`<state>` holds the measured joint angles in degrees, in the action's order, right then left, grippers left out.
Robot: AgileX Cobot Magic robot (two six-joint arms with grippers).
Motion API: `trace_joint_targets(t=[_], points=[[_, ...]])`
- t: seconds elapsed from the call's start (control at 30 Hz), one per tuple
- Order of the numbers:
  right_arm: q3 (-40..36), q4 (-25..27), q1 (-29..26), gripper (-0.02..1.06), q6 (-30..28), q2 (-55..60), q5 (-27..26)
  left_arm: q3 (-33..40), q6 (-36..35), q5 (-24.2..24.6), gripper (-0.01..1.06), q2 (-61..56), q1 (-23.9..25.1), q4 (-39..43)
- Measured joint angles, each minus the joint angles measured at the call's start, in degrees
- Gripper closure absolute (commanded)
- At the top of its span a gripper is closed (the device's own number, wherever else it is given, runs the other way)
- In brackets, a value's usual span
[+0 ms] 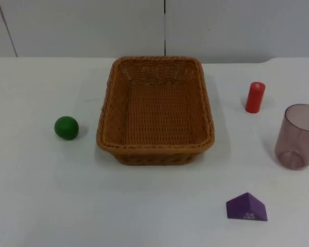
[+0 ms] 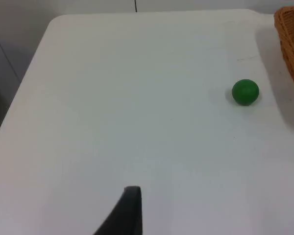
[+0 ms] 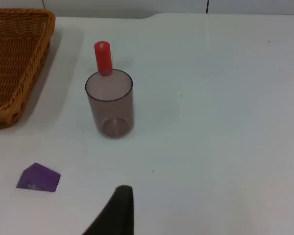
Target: Pick up the basket with the left hand and place the triangular block into the basket with the right hand.
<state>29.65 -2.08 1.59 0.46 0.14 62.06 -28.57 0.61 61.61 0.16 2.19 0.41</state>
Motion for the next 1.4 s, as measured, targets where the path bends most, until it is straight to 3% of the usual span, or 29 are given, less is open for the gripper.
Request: trace_joint_targets(t=[0.23, 0.37, 0.5, 0.67, 0.8, 1.2, 1.4], points=[[0.79, -0.11, 0.00, 0.00, 0.00, 1.06, 0.39, -1.85, -3.28, -0.68, 0.00, 2.38, 0.00, 0.50], [3.60, -1.25, 0.00, 0.00, -0.10, 6.16, -1.15, -5.27, -5.64, -4.31, 0.00, 8.13, 0.00, 3.41], [10.28, -3.09, 0.00, 0.00, 0.24, 17.48, -7.56, -12.27, -8.56, -9.87, 0.00, 19.94, 0.00, 5.66], [15.36, -3.28, 0.00, 0.00, 1.20, 25.11, -11.29, -17.44, -8.79, -11.71, 0.00, 27.36, 0.00, 5.66], [22.50, -0.55, 0.00, 0.00, 1.42, 35.08, -15.15, -23.46, -8.95, -14.48, 0.00, 36.88, 0.00, 5.66], [28.50, 2.08, 0.00, 0.00, -0.46, 46.39, -16.72, -26.20, -8.91, -19.83, 0.00, 51.75, 0.00, 2.51], [28.99, 2.08, 0.00, 0.00, -2.00, 48.15, -16.95, -26.20, -7.04, -24.35, 0.00, 61.26, -0.13, -3.15]])
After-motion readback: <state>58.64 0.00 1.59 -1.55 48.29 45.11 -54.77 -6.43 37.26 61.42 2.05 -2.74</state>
